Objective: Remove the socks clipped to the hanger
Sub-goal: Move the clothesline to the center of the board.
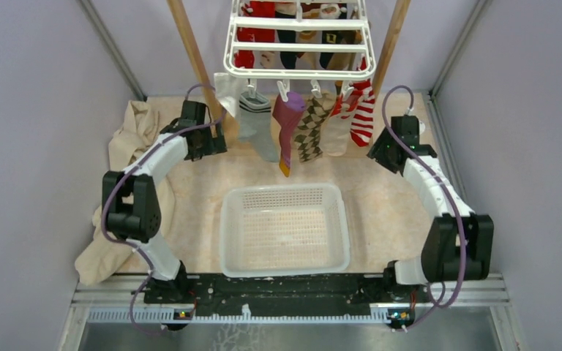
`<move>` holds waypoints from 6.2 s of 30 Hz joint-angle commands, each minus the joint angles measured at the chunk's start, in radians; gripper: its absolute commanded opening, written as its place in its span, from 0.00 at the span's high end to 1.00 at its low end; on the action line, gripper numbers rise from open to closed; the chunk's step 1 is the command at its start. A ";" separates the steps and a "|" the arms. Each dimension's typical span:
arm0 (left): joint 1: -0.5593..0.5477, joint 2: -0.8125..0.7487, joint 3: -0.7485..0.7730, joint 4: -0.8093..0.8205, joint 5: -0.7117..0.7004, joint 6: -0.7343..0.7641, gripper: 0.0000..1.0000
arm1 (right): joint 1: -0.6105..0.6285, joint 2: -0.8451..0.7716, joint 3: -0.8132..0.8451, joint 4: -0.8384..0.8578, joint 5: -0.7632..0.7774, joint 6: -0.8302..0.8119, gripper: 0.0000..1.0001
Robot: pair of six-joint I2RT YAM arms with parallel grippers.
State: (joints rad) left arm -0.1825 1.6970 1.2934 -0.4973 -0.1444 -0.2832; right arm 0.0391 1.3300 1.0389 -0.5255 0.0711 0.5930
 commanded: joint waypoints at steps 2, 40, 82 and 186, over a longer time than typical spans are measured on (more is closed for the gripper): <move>0.014 0.127 0.112 0.081 0.007 0.002 0.01 | -0.002 0.164 0.056 0.174 0.073 -0.077 0.48; 0.041 0.351 0.245 0.300 -0.055 0.121 0.15 | -0.019 0.529 0.199 0.423 0.001 -0.202 0.51; 0.080 0.347 0.161 0.180 -0.056 0.013 0.69 | 0.044 0.569 0.200 0.205 0.104 -0.254 0.83; 0.061 -0.843 -0.196 -0.230 0.546 -0.222 0.01 | 0.182 -0.686 0.034 -0.554 -0.306 -0.148 0.02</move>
State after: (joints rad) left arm -0.1116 0.9123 1.0523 -0.6441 0.3626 -0.5282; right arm 0.2016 0.6312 0.9638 -1.0386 -0.1898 0.4770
